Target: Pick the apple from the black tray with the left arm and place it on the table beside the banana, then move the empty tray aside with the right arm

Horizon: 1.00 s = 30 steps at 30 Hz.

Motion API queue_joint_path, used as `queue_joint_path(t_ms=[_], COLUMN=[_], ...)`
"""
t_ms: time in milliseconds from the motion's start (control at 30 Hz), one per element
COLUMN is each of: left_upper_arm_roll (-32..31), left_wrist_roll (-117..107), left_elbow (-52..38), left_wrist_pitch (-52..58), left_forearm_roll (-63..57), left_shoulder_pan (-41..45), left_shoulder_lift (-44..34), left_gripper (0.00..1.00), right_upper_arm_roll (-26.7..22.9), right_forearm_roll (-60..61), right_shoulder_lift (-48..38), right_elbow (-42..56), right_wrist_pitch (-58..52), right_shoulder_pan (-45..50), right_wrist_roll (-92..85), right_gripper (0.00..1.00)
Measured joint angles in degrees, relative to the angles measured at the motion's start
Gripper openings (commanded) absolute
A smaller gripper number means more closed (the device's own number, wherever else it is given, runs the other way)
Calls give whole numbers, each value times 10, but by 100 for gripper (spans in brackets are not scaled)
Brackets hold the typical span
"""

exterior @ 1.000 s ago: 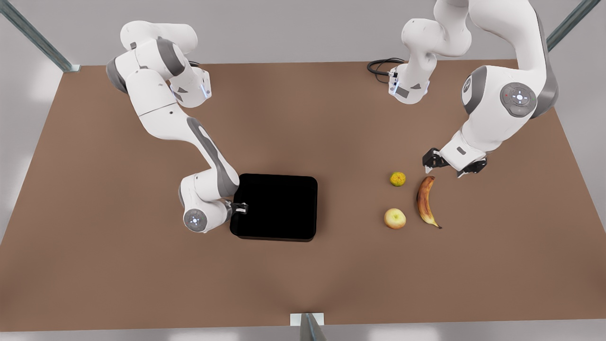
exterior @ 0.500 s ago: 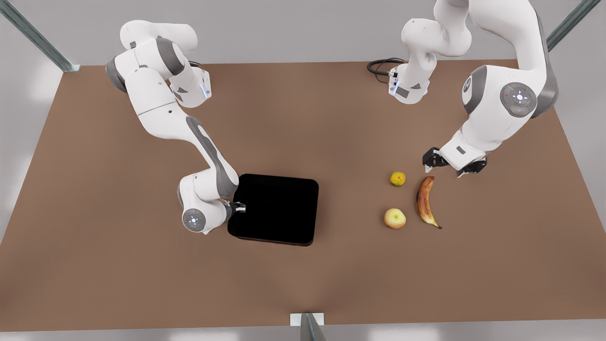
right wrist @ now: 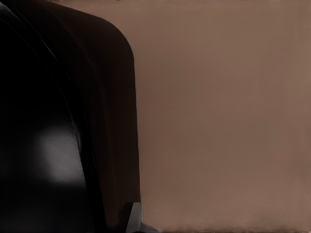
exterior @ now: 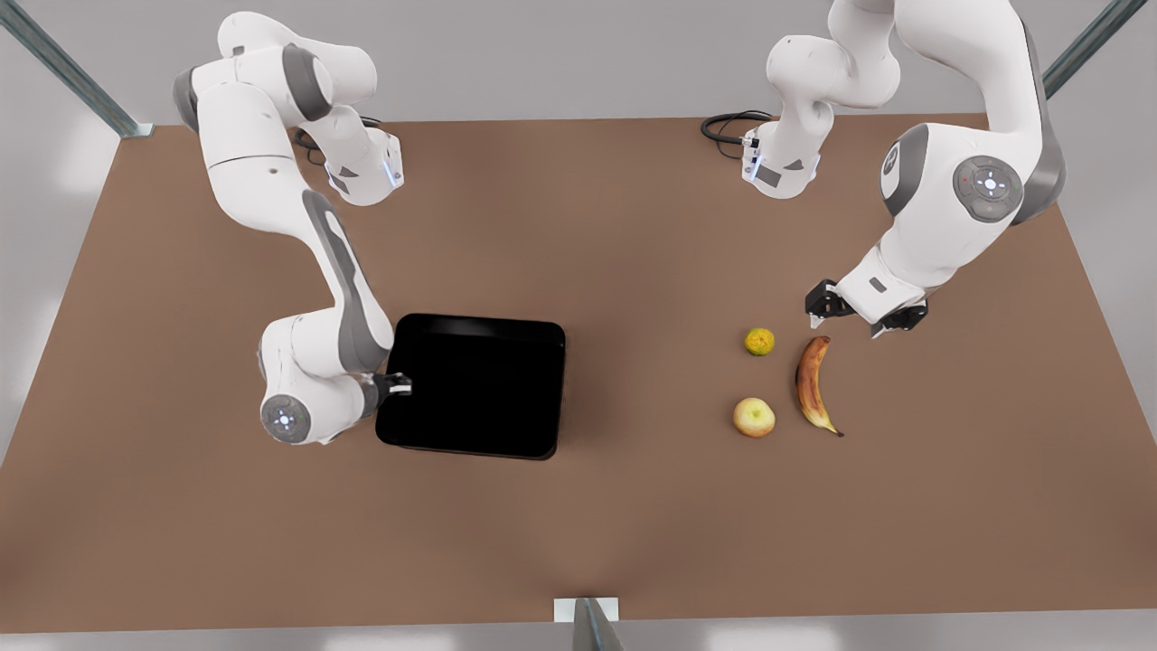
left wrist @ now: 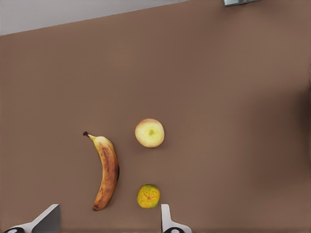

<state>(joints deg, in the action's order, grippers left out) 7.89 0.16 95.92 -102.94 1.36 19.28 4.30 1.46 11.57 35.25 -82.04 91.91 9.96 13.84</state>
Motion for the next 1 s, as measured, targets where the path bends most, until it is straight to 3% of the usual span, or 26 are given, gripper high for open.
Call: queue_joint_path(t_ms=[267, 467, 667, 1000], left_upper_arm_roll=[0, 0, -2, -4], left_wrist_roll=[0, 0, -2, -5], left_elbow=[0, 0, -1, -5], left_wrist_pitch=[0, 0, 0, -1], left_forearm_roll=[0, 0, 0, 0], left_shoulder_pan=[3, 2, 2, 1], left_shoulder_lift=[1, 1, 3, 4], left_gripper=[100, 100, 100, 100], right_upper_arm_roll=[-170, -261, -292, -286], right_forearm_roll=[-18, -36, -53, -41], right_shoulder_lift=[-3, 5, 27, 118], right_elbow=[66, 72, 72, 70], right_wrist_pitch=[-142, -180, -184, -87], right_shoulder_pan=[0, -1, -1, -17], right_wrist_roll=[-106, -208, -298, -393], right_gripper=[6, 4, 4, 4])
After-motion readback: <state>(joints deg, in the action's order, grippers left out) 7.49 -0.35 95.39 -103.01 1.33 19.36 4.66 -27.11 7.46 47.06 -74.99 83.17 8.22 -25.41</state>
